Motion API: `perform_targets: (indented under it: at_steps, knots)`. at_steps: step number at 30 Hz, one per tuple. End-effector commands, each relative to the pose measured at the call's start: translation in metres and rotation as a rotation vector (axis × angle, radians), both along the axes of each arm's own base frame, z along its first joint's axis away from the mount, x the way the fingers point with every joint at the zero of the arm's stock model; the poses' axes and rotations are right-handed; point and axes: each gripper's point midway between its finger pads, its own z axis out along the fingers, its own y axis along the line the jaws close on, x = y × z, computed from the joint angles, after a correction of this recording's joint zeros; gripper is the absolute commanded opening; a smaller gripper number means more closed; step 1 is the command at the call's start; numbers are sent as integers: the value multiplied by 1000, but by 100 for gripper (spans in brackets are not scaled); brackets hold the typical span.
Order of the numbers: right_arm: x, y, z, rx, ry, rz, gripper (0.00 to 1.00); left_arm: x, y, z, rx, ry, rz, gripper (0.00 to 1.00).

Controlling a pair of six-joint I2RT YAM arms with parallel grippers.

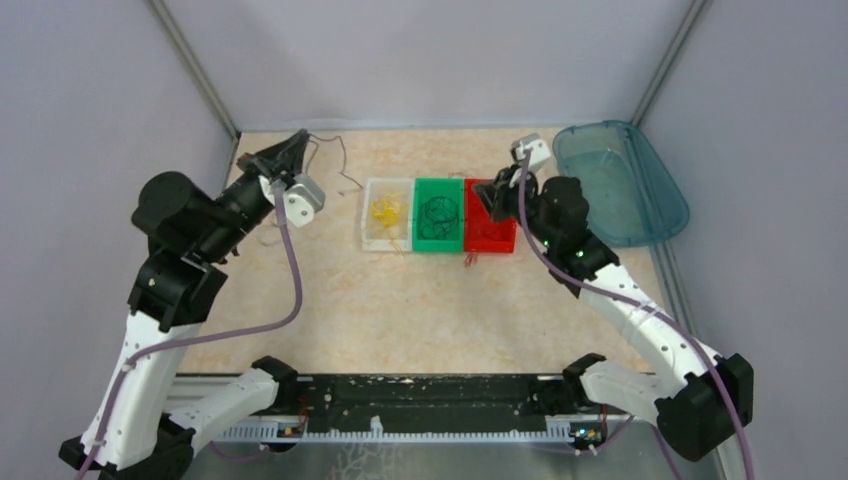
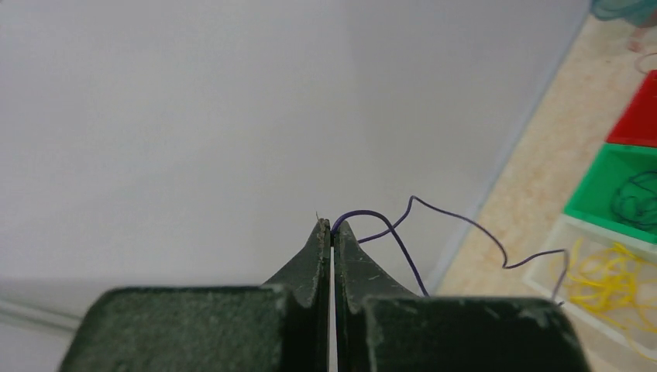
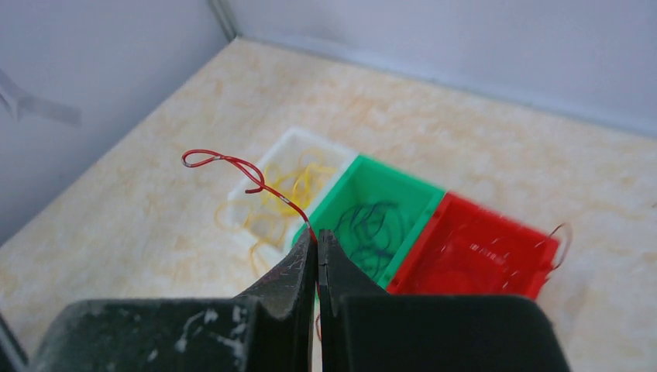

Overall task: Untangle the cables
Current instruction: Untie the cable, then place the cable in the bin.

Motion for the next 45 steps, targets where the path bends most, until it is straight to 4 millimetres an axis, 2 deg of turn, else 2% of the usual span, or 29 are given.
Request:
perform_targets:
  at_steps: [1,3,5,9,17,22,27,34,39,45]
  knots:
    - [39,-23,71,48,-154,-73,0,-14,-23,-25,-58,138,-154,0]
    - [55,-31,84,60,-179,-95,0,-17,-29,-33,-64,176,-191,0]
    - [74,-40,89,39,-197,-131,0,-21,-36,-41,-72,216,-231,0]
    - [103,-57,86,26,-197,-196,0,-33,-47,-53,-73,270,-317,0]
    - [136,-81,47,-89,-190,-318,0,-43,-49,-55,-80,274,-358,0]
    - [151,-88,22,-144,-165,-360,0,-47,-48,-52,-83,268,-364,0]
    - [159,-91,-8,-188,-129,-377,0,-49,-49,-51,-92,270,-375,0]
    - [153,-98,-76,-231,71,-411,0,-45,-53,-52,-127,270,-388,0]
    - [141,-89,-121,-274,191,-393,0,-41,-52,-43,-157,237,-379,0]
    - [136,-73,-153,-296,276,-371,1,-42,-50,-39,-166,220,-371,0]
